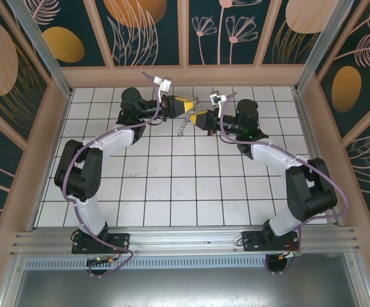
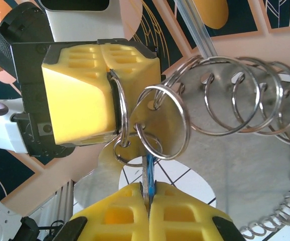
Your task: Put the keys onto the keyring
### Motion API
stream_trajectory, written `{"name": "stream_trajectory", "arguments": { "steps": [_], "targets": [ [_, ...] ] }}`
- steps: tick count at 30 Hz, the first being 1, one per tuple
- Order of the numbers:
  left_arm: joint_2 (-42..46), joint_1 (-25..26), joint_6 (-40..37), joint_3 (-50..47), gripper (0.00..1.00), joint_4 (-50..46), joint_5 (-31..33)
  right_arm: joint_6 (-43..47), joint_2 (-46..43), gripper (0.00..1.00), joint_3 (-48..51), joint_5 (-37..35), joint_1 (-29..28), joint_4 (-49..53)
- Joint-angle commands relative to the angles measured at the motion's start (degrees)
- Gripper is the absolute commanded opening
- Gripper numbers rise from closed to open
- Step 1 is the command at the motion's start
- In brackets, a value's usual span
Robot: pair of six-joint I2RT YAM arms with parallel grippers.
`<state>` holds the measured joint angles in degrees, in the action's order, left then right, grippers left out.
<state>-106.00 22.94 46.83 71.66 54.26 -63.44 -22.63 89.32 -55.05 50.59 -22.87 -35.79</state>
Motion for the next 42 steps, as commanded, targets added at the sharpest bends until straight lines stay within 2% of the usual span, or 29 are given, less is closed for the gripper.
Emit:
{"name": "stream_trajectory", "arguments": {
  "steps": [1,8,20,42],
  "targets": [
    [2.0,0.4,0.6,0.3,0.00,4.0,-0.5,0.8,-0.2,0.00,-1.5,-0.1,0.0,-0.6],
    [2.3,0.4,0.5,0.3,0.00,3.9,-0.5,1.1,-1.5,0.00,-0.4,-1.1,1.0,0.0],
    [2.0,0.4,-1.0,0.1,0.00,2.3,0.4,4.6,-5.4,0.00,-0.6,-2.9,1.6,9.2],
    [2.5,0.4,-5.7,-0.5,0.00,-2.1,1.3,11.4,-5.4,0.00,-9.9,-6.8,1.4,28.6]
  ]
}}
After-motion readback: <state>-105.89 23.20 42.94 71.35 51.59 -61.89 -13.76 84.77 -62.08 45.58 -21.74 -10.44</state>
